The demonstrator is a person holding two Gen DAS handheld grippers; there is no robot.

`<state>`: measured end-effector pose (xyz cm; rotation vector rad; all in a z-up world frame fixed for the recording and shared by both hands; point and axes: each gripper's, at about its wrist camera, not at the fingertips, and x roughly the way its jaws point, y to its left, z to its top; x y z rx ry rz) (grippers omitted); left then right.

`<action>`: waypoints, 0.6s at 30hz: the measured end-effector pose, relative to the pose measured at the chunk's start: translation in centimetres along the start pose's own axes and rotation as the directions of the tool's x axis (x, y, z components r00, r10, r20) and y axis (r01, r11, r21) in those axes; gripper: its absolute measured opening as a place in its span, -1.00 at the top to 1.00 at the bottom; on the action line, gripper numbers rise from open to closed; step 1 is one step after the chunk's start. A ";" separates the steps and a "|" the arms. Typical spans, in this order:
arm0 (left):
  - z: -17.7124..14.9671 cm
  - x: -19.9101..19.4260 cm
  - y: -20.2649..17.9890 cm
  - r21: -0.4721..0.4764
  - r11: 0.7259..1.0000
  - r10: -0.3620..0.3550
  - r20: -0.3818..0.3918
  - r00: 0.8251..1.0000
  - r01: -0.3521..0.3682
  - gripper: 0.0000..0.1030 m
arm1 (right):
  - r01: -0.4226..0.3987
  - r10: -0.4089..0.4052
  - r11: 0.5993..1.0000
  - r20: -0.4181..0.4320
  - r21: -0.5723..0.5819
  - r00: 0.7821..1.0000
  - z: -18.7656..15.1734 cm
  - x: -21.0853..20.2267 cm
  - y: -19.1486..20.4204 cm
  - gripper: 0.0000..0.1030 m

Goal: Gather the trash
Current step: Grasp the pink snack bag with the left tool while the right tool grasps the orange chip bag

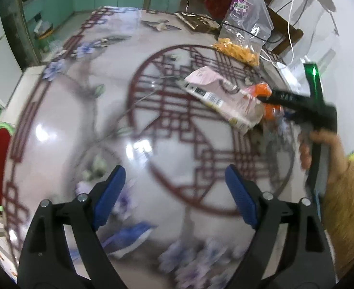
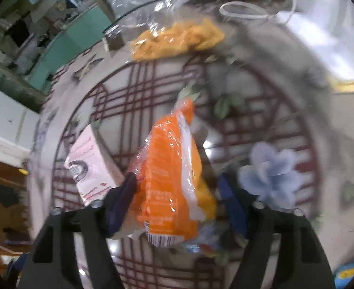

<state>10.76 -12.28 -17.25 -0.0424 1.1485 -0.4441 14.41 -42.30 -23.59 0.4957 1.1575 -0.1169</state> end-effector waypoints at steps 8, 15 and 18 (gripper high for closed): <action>5.4 6.0 -3.7 -0.043 0.999 0.004 -0.006 1.000 -0.005 -0.60 | -0.132 0.127 0.985 -0.055 -0.110 0.990 -5.0 -0.9 2.8 0.04; 6.3 10.7 -4.3 0.030 0.995 0.098 -0.079 0.992 -0.095 -0.59 | -0.112 0.114 0.992 0.036 -0.057 0.993 -7.4 -2.8 0.6 0.06; 6.3 12.7 -4.5 0.045 0.995 0.092 -0.114 0.989 -0.088 -0.41 | -0.075 0.077 0.997 0.068 -0.033 0.995 -7.1 -3.5 -0.7 0.06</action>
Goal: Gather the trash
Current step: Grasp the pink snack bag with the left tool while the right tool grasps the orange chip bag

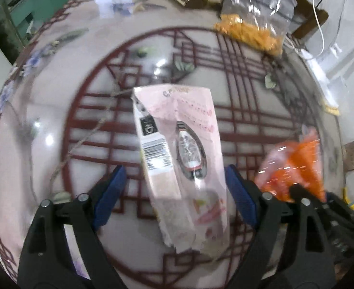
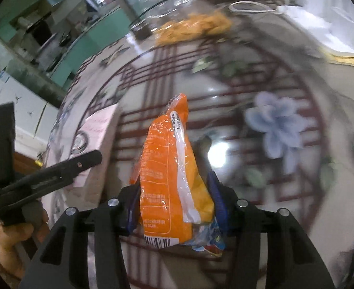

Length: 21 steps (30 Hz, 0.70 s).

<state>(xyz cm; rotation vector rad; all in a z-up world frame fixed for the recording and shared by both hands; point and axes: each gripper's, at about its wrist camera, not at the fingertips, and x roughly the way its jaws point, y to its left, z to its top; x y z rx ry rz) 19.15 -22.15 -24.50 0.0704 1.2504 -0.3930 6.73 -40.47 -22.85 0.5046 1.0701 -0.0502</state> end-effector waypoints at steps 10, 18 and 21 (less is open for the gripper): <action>-0.9 -2.3 -0.9 0.105 0.995 -0.012 0.072 0.997 0.005 -0.18 | 0.029 -0.031 0.998 0.034 0.050 0.999 0.0 -1.1 -1.5 0.07; -2.9 -9.4 0.4 0.143 0.989 0.009 0.203 0.979 -0.039 -0.20 | -0.010 0.010 1.000 0.075 0.002 0.997 -0.8 -3.3 2.4 0.06; -4.2 -11.2 1.0 0.131 0.991 0.010 0.225 0.974 -0.041 -0.20 | -0.024 0.026 0.999 0.096 -0.021 0.995 -1.3 -4.5 3.9 0.06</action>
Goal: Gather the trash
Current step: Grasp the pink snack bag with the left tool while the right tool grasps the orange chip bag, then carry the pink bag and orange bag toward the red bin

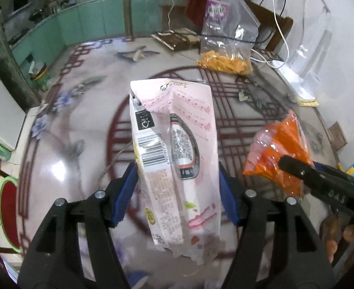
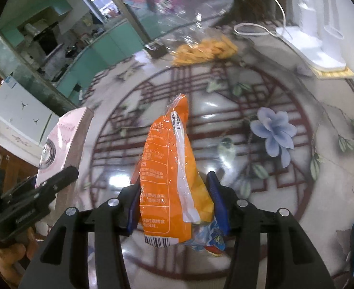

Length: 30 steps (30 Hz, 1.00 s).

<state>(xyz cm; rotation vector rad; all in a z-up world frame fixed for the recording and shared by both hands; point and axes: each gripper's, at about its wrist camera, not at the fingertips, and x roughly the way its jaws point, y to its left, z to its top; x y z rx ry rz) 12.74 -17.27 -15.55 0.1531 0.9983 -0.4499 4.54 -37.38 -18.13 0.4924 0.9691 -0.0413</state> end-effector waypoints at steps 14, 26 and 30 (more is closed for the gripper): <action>-4.8 -8.5 4.0 -0.068 0.997 0.037 0.113 0.993 -0.029 -0.22 | -0.066 0.074 0.990 0.056 -0.123 0.996 -2.3 -3.7 7.7 0.05; -7.8 -12.1 9.4 -0.138 0.987 0.105 0.147 0.984 -0.084 -0.22 | -0.128 0.139 0.969 0.040 -0.211 0.989 -4.5 -3.4 13.9 0.05; -8.5 -12.8 11.3 -0.145 0.985 0.121 0.157 0.980 -0.098 -0.22 | -0.132 0.143 0.964 0.032 -0.229 0.989 -5.0 -2.9 15.9 0.05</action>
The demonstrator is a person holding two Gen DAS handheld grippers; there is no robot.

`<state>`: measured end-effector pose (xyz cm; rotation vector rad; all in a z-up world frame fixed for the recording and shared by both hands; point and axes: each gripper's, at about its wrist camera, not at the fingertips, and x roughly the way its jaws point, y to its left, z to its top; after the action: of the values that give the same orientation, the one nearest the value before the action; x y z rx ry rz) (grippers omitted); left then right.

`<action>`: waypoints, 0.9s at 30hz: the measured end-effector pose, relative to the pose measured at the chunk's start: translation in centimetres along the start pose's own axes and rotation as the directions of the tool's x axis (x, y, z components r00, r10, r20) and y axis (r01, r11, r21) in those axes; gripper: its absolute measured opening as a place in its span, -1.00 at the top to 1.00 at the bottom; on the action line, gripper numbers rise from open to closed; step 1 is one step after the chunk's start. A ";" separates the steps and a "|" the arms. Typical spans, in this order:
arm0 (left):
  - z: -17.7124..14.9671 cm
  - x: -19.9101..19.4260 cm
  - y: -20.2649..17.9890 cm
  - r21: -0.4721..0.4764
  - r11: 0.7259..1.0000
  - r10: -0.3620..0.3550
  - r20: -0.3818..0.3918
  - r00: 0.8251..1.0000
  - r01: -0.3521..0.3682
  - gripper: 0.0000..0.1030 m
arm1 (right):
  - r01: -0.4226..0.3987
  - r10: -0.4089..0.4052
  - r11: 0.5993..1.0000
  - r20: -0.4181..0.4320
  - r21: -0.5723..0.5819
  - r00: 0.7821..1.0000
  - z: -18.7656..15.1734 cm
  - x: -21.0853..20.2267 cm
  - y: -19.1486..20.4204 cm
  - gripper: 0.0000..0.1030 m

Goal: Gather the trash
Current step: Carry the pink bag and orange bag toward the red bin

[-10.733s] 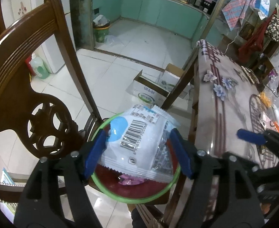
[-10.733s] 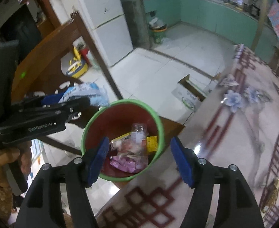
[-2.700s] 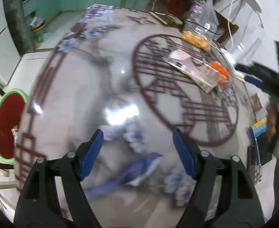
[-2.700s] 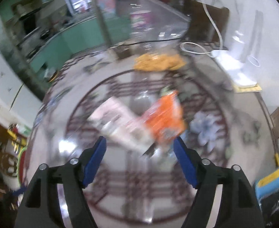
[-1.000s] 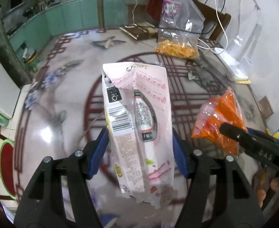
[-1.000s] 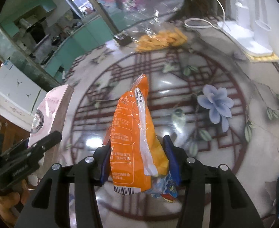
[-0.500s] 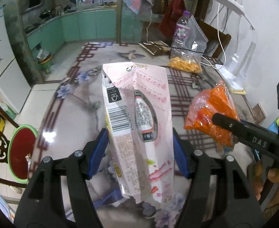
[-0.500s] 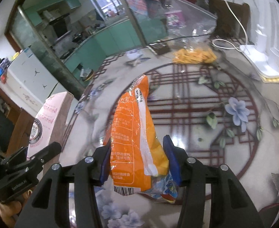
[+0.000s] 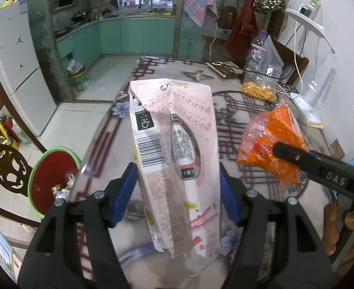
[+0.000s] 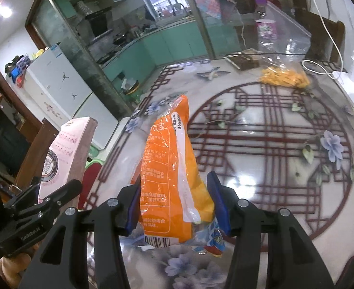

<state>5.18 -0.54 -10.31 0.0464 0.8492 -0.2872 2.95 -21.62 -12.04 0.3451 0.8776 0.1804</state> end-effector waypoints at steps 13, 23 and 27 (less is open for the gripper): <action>0.4 -0.4 8.8 -0.012 1.000 -0.001 0.021 1.000 0.001 -0.23 | 0.033 -0.034 0.999 -0.015 -0.035 0.999 0.2 3.3 8.0 0.03; 0.4 0.1 14.8 0.016 1.000 -0.020 0.009 1.000 0.019 -0.23 | 0.086 -0.086 0.996 -0.022 -0.008 0.996 -0.4 6.2 12.9 0.03; 0.7 0.2 16.7 0.021 1.000 -0.023 0.013 1.000 0.023 -0.24 | 0.097 -0.097 0.995 -0.017 -0.009 0.995 -0.4 6.6 14.5 0.03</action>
<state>10.27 15.40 -11.21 0.0540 0.8340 -0.3172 6.62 -6.06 -11.69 0.2927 0.9090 0.0977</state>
